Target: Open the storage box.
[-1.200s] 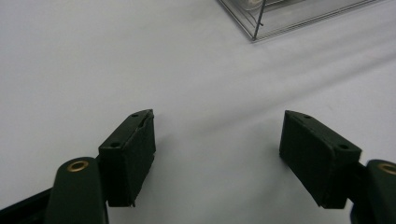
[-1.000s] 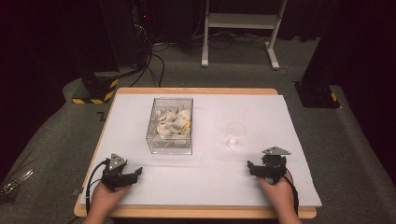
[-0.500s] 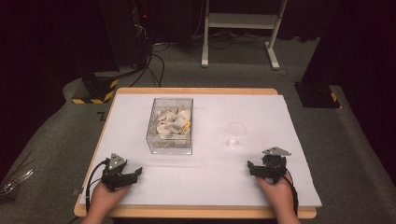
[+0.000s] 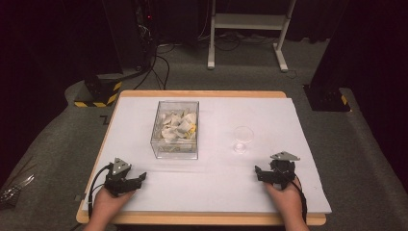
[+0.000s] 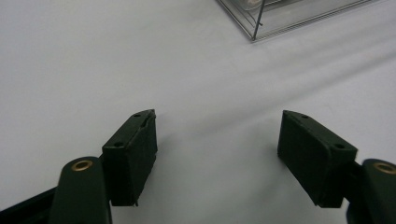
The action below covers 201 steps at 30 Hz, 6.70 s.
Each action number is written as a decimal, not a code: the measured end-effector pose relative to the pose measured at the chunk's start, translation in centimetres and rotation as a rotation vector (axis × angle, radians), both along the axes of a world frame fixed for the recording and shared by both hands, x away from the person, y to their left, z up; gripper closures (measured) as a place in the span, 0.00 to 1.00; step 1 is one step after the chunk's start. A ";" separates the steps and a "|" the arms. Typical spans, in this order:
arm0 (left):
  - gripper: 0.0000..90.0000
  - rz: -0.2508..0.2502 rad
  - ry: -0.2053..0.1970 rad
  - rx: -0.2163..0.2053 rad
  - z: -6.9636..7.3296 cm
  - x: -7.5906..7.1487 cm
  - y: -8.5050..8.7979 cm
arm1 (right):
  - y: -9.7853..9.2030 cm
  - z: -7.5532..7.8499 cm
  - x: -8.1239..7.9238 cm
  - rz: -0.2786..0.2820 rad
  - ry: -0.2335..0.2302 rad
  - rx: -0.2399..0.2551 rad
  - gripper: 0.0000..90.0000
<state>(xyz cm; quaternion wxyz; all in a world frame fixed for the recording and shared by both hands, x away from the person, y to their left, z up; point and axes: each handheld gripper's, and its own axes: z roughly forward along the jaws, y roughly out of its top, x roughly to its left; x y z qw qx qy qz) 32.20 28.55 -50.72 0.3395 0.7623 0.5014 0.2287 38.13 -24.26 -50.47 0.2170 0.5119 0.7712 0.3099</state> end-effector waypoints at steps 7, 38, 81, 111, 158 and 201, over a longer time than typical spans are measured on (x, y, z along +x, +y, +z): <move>0.36 -0.009 0.009 -0.020 0.2 0.2 0.1 | 0.0 0.0 0.0 0.000 0.000 0.000 0.10; 0.44 -0.094 -0.083 -0.075 2.0 -1.2 -0.6 | 0.0 0.0 0.0 0.000 0.000 -0.002 0.10; 0.42 -0.126 -0.144 -0.173 3.3 -0.6 -2.3 | 0.0 0.0 0.0 -0.002 0.002 0.002 0.10; 0.46 -0.165 -0.163 -0.235 4.5 -0.4 -3.2 | 0.0 0.0 0.0 0.000 -0.001 -0.002 0.10; 0.63 -0.186 -0.183 -0.273 4.3 5.4 -6.9 | 0.0 0.0 0.0 0.001 0.000 -0.001 0.10; 0.80 -0.182 -0.211 -0.269 3.7 3.0 -7.3 | 0.0 0.0 -0.1 -0.002 -0.004 -0.007 0.10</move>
